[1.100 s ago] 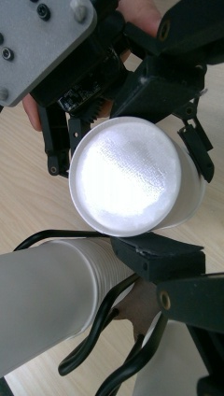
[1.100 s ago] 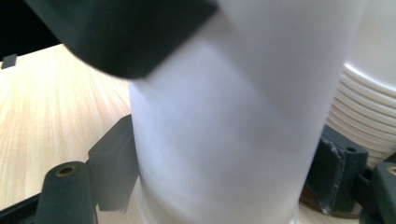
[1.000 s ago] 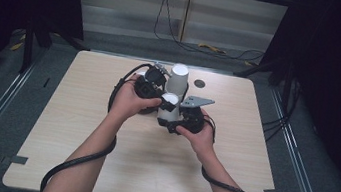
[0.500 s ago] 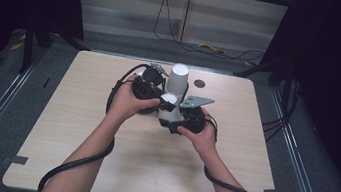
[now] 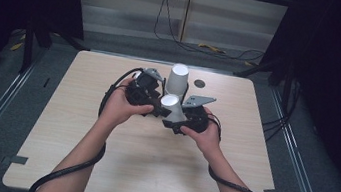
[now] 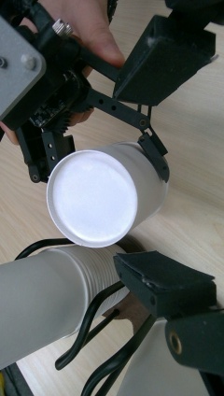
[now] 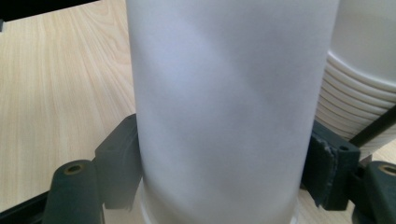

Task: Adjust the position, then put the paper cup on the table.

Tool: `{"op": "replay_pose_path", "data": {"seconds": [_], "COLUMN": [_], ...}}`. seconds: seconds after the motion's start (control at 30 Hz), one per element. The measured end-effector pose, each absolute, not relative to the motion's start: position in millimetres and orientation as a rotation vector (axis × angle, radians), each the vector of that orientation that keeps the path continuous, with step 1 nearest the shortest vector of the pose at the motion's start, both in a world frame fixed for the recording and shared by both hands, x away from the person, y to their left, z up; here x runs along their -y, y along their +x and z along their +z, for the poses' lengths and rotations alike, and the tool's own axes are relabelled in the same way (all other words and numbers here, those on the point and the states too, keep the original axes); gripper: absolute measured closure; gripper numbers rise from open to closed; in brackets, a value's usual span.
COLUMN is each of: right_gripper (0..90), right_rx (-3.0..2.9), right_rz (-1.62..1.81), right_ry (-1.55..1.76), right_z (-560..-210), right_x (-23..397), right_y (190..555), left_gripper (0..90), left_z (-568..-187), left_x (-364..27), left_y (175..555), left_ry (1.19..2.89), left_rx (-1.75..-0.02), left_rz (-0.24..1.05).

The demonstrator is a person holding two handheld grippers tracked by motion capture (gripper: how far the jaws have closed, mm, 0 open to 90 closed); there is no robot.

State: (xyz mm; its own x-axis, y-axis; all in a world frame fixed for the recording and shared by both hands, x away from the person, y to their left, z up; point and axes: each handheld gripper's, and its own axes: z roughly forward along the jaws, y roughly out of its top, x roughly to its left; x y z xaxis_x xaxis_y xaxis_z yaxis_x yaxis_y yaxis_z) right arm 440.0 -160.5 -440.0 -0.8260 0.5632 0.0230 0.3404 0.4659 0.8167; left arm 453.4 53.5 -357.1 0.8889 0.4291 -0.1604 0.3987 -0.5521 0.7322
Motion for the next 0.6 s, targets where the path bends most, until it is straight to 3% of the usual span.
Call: {"op": "replay_pose_path", "data": {"seconds": [0.6], "right_gripper": [24.8], "right_rx": [-2.471], "right_rz": [1.272], "right_ry": [0.789], "right_z": [-437.8], "right_x": [177.2], "right_y": [441.8], "left_gripper": [17.9], "left_z": [-368.4], "left_x": [-61.7], "left_y": [446.7], "left_ry": [2.206], "left_rx": [-0.569], "left_rz": [0.049]}}
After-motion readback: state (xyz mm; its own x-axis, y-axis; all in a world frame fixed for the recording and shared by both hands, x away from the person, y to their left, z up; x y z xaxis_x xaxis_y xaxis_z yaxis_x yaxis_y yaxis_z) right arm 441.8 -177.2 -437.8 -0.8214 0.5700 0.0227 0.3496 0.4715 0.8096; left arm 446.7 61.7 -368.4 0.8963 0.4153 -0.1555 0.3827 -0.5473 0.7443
